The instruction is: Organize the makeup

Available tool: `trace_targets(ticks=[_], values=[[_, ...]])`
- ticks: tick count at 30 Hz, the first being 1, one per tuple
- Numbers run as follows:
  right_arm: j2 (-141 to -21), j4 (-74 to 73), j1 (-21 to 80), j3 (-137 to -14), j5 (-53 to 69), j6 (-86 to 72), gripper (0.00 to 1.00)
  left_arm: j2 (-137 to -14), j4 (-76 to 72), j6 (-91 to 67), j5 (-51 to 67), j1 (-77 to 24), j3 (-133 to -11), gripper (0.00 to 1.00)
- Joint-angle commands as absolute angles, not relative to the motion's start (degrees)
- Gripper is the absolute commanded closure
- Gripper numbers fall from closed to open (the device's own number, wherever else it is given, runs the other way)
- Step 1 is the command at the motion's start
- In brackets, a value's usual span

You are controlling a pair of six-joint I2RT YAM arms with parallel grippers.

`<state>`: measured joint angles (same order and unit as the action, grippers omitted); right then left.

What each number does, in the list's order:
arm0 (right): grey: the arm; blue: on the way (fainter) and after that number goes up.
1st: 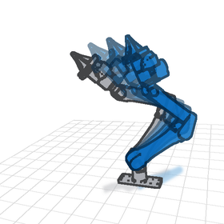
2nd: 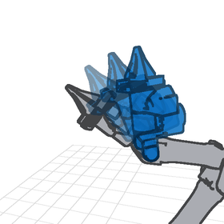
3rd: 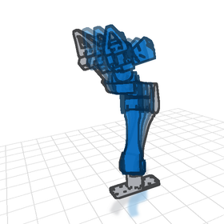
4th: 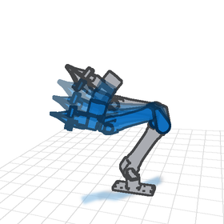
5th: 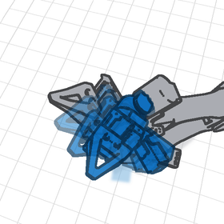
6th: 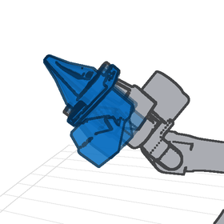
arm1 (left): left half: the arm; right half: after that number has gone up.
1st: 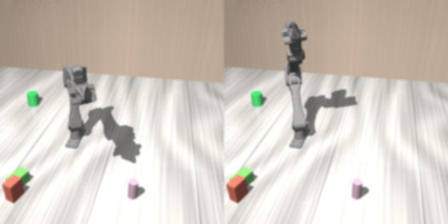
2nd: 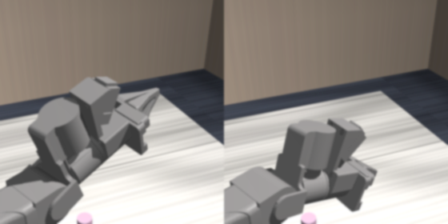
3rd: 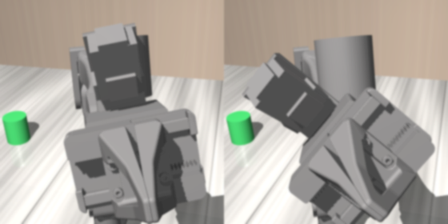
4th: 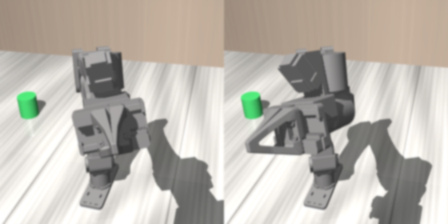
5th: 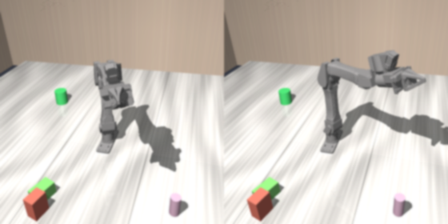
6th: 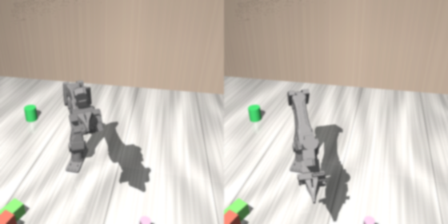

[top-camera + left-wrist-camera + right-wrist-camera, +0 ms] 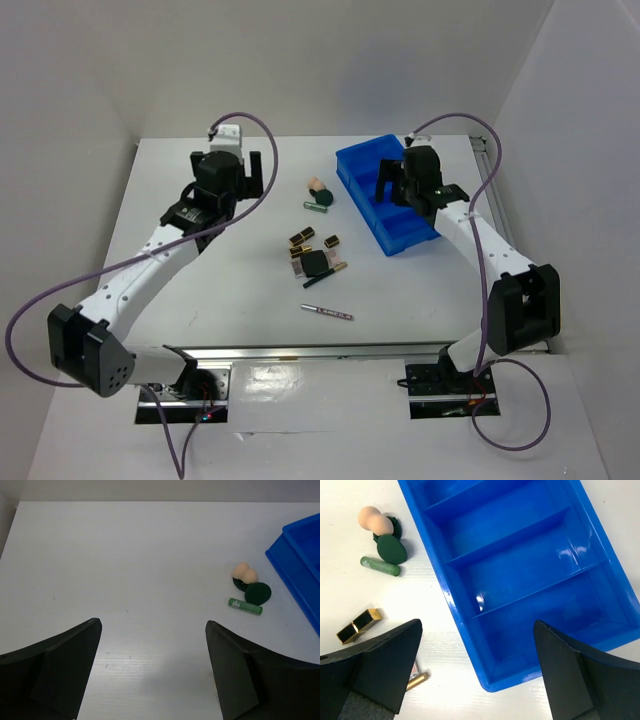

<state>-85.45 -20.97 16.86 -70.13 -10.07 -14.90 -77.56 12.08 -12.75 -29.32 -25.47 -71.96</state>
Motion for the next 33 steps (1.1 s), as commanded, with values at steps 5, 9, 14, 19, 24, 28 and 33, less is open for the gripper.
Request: trace_targets(ticks=[5, 9, 14, 19, 24, 28, 33], values=[[-83.1, -22.9, 17.9, -69.5, -13.4, -18.5, 0.0, -65.7, 7.5, -18.6, -23.6, -22.4, -64.9, 0.0], [-83.1, -19.9, 17.9, -67.9, 5.1, -12.1, 0.0, -66.4, 13.1, -18.6, -22.8, -22.4, -67.8, 0.0], [-84.4, -17.9, 23.9, -66.8, 13.2, -15.6, 0.0, -68.0, 17.2, -20.2, -20.1, -22.4, -69.7, 0.0], [-87.6, -26.9, 37.2, -68.5, 10.0, -7.7, 0.0, -66.6, 17.9, -21.5, -17.7, -22.4, -69.1, 0.0], [-85.4, -26.1, 49.4, -59.3, 10.9, -8.5, 0.15, -67.4, 21.3, -20.3, -15.5, -22.4, -72.7, 0.0], [-85.5, -27.9, 55.4, -56.7, 5.9, -11.1, 0.17, -67.4, 22.0, -20.3, -15.5, -22.4, -72.8, 0.0], [-89.5, -27.2, 60.4, -54.3, 4.0, -11.2, 0.3, -67.4, 23.0, -20.9, -12.3, -22.4, -73.8, 0.0]])
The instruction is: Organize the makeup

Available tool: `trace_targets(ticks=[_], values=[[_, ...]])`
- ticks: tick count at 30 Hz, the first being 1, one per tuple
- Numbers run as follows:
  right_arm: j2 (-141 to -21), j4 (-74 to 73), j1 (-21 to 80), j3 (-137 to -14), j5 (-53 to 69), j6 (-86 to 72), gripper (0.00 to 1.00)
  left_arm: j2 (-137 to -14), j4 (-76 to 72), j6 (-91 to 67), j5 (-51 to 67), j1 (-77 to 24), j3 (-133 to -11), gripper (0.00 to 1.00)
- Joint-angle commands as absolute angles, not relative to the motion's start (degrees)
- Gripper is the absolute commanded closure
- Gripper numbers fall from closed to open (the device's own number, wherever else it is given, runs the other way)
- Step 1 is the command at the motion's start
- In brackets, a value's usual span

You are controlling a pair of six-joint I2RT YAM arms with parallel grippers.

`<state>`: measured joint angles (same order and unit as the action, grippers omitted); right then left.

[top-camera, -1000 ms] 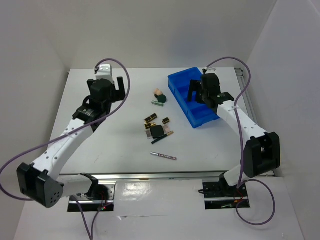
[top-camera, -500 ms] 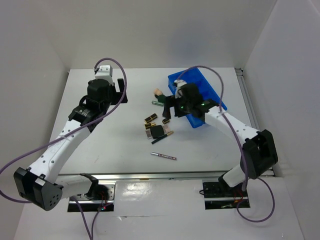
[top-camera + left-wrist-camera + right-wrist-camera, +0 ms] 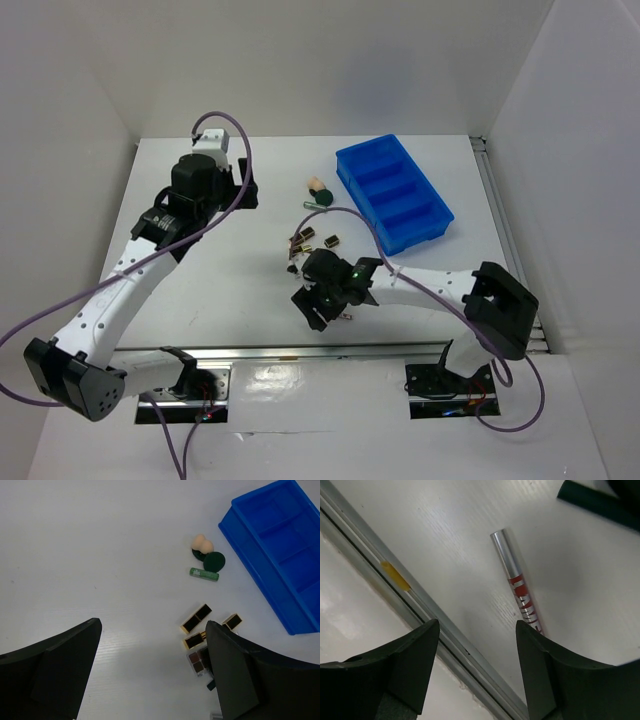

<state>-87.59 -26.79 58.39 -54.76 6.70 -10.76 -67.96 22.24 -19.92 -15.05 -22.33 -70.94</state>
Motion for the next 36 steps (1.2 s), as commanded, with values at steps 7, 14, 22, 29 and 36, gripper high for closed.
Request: trace_targets(ticks=[7, 14, 22, 29, 36], values=[[-92.2, -24.5, 60.9, -54.3, -3.0, -11.2, 0.3, -66.7, 22.3, -20.9, -11.8, -22.4, -75.0, 0.0], [-93.3, -22.6, 60.9, -56.0, -6.2, -12.2, 0.33, -67.2, 22.3, -20.9, -11.3, -22.4, -74.4, 0.0], [-92.8, -23.7, 61.4, -57.3, -9.5, -12.2, 0.33, -68.4, 22.3, -19.8, -11.3, -22.4, -74.4, 0.0], [-96.2, -23.1, 60.3, -61.8, -14.2, -8.8, 0.21, -68.9, 21.8, -19.8, -11.3, -22.4, -74.4, 0.0], [-96.8, -21.4, 55.8, -62.4, -11.6, -5.7, 0.2, -68.4, 22.3, -19.2, -11.3, -22.4, -74.4, 0.0]])
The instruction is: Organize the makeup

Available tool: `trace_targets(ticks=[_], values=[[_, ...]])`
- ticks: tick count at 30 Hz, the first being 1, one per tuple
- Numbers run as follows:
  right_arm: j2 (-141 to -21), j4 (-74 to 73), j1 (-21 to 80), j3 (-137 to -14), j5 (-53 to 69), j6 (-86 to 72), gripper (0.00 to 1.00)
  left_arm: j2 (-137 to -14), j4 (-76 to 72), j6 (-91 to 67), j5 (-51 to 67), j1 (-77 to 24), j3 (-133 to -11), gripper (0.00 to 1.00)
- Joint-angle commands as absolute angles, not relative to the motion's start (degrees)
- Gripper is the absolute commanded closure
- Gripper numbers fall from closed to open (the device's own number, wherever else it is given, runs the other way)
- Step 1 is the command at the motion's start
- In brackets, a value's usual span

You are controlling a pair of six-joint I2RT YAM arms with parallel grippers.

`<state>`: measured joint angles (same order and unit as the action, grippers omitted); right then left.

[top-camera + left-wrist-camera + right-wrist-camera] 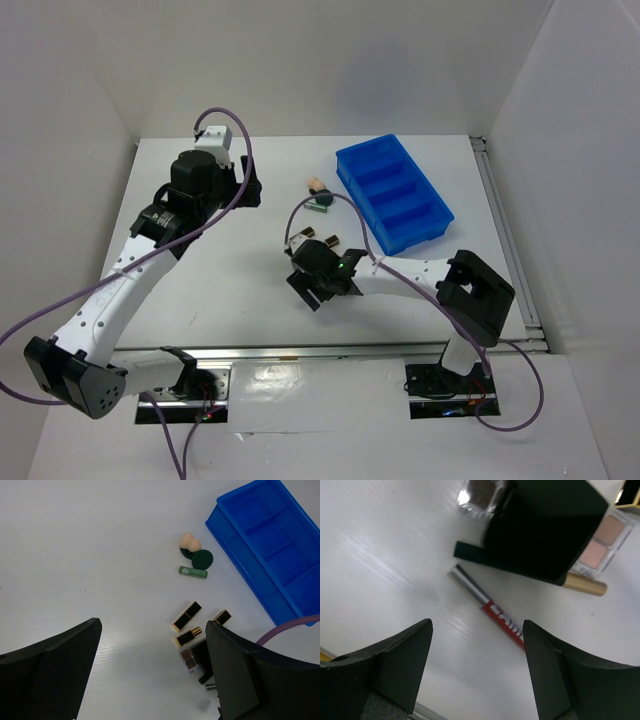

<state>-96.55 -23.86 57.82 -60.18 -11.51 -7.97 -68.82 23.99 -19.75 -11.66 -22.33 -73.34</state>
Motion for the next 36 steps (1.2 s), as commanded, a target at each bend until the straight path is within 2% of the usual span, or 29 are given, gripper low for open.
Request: trace_targets(ticks=[1, 6, 8, 12, 21, 24, 25, 28, 31, 32, 33, 36], values=[[-96.8, -20.5, 55.3, -61.6, -10.6, -4.7, 0.19, -68.4, 22.3, -19.2, -11.3, -22.4, -74.4, 0.0], [-97.9, -19.2, 51.1, -59.4, -4.7, -3.0, 0.18, -68.9, 22.3, -19.2, -11.3, -22.4, -74.4, 0.0], [-97.9, -19.2, 50.4, -58.8, -3.3, -3.0, 0.27, -69.4, 22.3, -19.2, -11.3, -22.4, -74.4, 0.0], [-96.7, -18.7, 50.4, -56.6, -1.9, -3.6, 0.35, -69.4, 22.3, -19.2, -11.3, -22.4, -74.4, 0.0], [-98.7, -18.2, 50.4, -54.9, 0.7, -4.7, 0.36, -70.0, 22.3, -19.8, -10.6, -22.4, -73.8, 0.0], [-99.2, -17.7, 50.4, -54.9, 0.1, -5.2, 0.47, -70.0, 22.3, -19.8, -10.6, -22.4, -73.8, 0.0], [-99.8, -17.7, 51.0, -54.9, 0.1, -5.2, 0.55, -70.0, 21.8, -19.8, -10.6, -22.4, -73.8, 0.0], [-100.5, -19.1, 52.7, -54.9, -1.2, -5.2, 0.7, -70.0, 21.8, -19.8, -10.6, -22.4, -73.3, 0.0], [-100.5, -20.7, 54.8, -54.9, -2.3, -5.2, 0.8, -70.0, 21.8, -19.8, -10.6, -22.4, -73.3, 0.0], [-100.5, -21.7, 55.4, -54.9, -2.3, -5.7, 0.9, -70.0, 21.8, -19.8, -10.6, -22.4, -73.3, 0.0], [-99.9, -22.4, 55.9, -54.9, -2.8, -5.7, 0.95, -70.0, 21.8, -19.8, -11.2, -22.4, -73.3, 0.0], [-97.6, -25.4, 57.9, -56.1, -4.0, -6.8, 1.0, -70.0, 21.8, -19.8, -11.2, -22.4, -73.3, 0.0]])
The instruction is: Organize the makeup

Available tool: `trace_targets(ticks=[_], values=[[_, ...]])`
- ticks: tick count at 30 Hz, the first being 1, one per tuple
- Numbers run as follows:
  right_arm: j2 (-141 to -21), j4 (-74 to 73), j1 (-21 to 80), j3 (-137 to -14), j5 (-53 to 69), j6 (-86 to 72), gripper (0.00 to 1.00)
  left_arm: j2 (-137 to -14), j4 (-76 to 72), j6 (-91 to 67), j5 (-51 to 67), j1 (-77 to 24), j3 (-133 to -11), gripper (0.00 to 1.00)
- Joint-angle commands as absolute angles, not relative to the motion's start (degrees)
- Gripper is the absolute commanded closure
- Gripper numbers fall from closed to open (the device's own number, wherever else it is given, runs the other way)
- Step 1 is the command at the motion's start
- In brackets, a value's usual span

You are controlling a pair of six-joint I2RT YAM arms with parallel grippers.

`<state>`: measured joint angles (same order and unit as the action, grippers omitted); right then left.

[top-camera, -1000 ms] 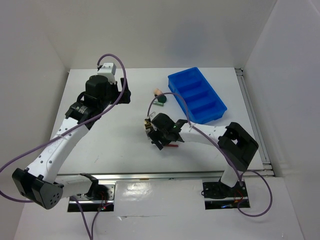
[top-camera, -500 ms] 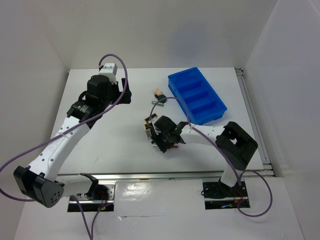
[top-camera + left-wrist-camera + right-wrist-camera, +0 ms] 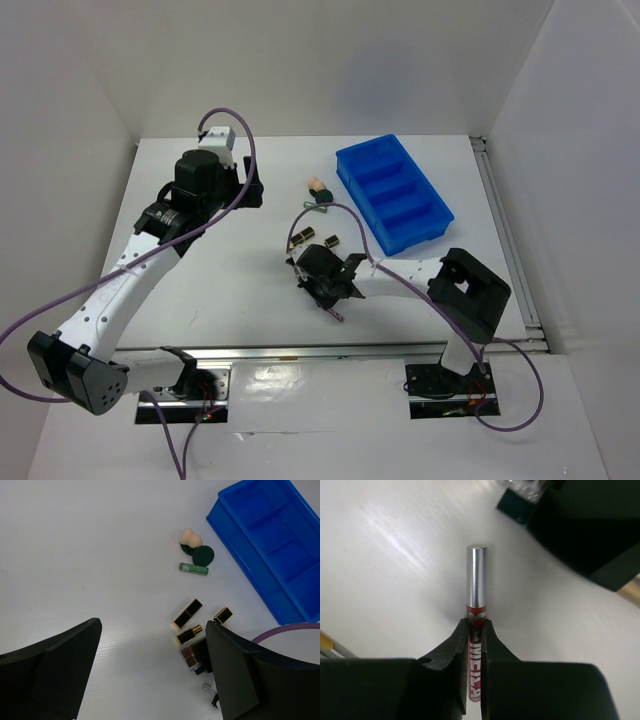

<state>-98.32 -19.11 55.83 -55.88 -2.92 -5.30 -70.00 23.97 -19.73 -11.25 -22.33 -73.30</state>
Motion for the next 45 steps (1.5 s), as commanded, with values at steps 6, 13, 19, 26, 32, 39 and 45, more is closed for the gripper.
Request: trace_targets(ticks=[6, 13, 19, 26, 32, 39, 45], values=[[-87.5, -32.5, 58.0, -60.5, -10.6, -10.5, 1.0, -70.0, 21.8, -19.8, -11.7, -22.4, -73.3, 0.0], [-79.1, -30.8, 39.9, -65.4, -10.3, -18.9, 1.0, -70.0, 21.8, -20.3, -10.6, -22.4, -72.8, 0.0], [-75.8, -23.9, 20.3, -64.2, -3.4, -30.7, 1.0, -70.0, 21.8, -19.8, -10.5, -22.4, -73.3, 0.0], [-68.8, -11.7, 4.5, -52.0, 2.4, -52.5, 1.0, -70.0, 22.3, -19.8, -10.5, -22.4, -73.3, 0.0], [-69.0, -7.2, 4.5, -47.7, -3.8, -63.5, 1.0, -68.9, 22.8, -19.2, -10.5, -22.4, -73.3, 0.0], [-71.2, -4.5, 4.5, -47.1, -8.3, -67.3, 1.0, -68.9, 22.9, -19.2, -11.1, -22.4, -73.8, 0.0], [-74.0, -5.4, 4.5, -47.2, -11.1, -67.9, 0.99, -69.4, 22.9, -19.2, -11.1, -22.4, -73.8, 0.0]])
